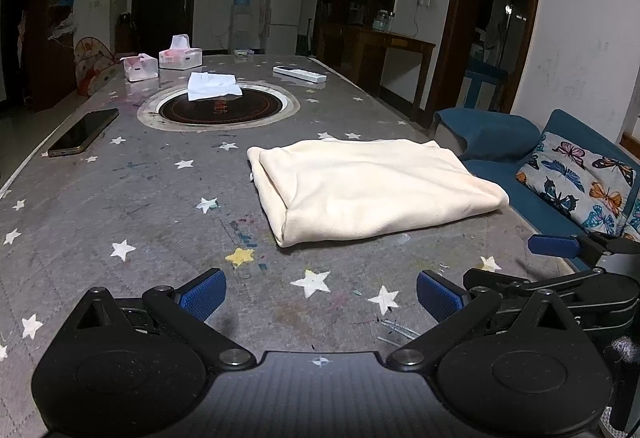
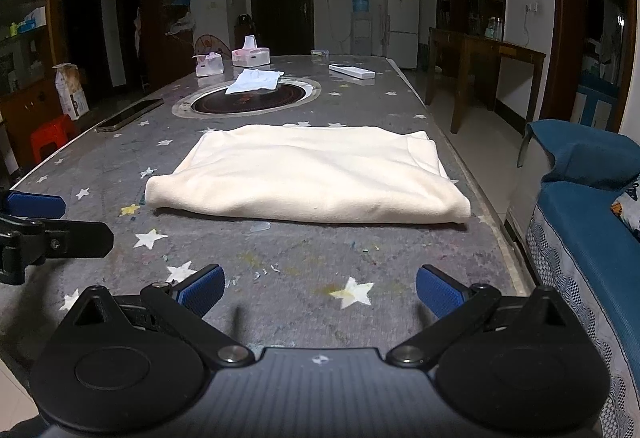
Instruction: Fold clothes
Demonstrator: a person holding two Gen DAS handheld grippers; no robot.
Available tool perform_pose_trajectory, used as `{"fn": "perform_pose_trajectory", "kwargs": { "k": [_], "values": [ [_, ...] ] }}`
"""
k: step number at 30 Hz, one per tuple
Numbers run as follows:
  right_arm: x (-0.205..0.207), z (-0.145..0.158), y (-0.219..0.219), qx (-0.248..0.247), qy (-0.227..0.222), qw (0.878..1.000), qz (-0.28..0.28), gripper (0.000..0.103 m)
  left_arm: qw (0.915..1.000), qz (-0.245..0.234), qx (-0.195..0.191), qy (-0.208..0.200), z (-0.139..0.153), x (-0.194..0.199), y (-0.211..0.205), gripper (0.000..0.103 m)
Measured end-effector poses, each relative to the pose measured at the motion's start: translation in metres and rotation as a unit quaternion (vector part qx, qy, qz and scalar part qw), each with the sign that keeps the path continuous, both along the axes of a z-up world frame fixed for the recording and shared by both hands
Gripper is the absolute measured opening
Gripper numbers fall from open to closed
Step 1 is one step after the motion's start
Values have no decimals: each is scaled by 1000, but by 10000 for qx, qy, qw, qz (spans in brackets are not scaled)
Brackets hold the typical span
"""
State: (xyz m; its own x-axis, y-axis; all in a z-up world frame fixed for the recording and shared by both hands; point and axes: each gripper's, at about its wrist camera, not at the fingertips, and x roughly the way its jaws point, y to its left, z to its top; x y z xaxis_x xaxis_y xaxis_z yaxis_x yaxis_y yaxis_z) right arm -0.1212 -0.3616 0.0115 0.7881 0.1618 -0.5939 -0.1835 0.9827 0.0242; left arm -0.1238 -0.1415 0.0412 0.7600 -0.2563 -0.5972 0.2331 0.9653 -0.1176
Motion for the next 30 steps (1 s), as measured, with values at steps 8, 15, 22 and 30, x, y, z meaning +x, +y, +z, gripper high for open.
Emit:
{"fn": "perform_pose_trajectory", "kwargs": {
  "k": [8,15,22,30],
  "values": [
    [11,-3,-3,10,58,10000,3,103,9999,-36,35,93,-2,12,-4,103],
    [23,-5,-4,13,117,9999,-8,103,9998,-48,55,201,-5,26,-7,103],
    [34,-6,-6,-18,161,9999,-52,103,9996,-48,28,280,-7,36,-7,103],
    [44,-7,-6,8,192,9998,-62,103,9996,-33,-20,285,-6,46,-6,103]
  ]
}}
